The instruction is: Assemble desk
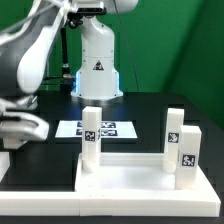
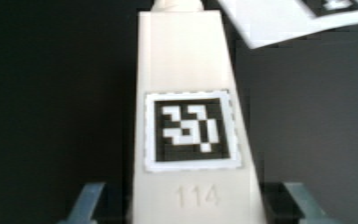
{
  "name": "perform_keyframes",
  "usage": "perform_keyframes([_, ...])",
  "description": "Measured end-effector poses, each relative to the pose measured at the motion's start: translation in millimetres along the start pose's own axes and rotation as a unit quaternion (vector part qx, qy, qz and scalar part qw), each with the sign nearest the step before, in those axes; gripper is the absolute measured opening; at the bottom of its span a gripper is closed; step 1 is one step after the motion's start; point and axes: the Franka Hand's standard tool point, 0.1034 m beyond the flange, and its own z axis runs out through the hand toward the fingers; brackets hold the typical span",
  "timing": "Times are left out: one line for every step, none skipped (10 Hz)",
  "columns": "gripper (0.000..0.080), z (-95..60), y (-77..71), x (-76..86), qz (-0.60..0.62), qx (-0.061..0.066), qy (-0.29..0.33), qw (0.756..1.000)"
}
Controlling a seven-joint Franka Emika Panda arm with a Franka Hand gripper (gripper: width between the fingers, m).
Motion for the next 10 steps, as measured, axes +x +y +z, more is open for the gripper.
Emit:
perform_keyframes([0.029,-22.0,-8.8,-10.6,-0.007,0.002,0.021,1.0])
perform_keyframes([0.029,-30.1,-12.7,-16.5,-0.011,0.004,0.031,0.999])
perform_keyframes([0.029,-24.5,-10.0,-14.4,-0.008,0.005,0.03,1.0])
perform_keyframes([0.029,-25.4,-8.8,-8.1,-0.008,0.002,0.045,0.999])
perform_keyframes([0.029,-35.0,-10.2,-2.5,-0.013,-0.008,0.084,0.996])
perform_keyframes([0.029,-53.4,-19.5,1.9,-0.027,-0.024,0.138,0.99])
perform_keyframes([0.029,-74.5,-30.4,-3.3,-0.038,-0.029,0.173,0.984])
perform_keyframes([0.029,-103.8,-36.9,-7.8,-0.05,-0.033,0.206,0.977])
perform_keyframes([0.029,-120.2,-36.6,-13.1,-0.05,-0.031,0.222,0.973])
perform_keyframes([0.029,-125.7,-33.3,-4.8,-0.047,-0.038,0.265,0.962])
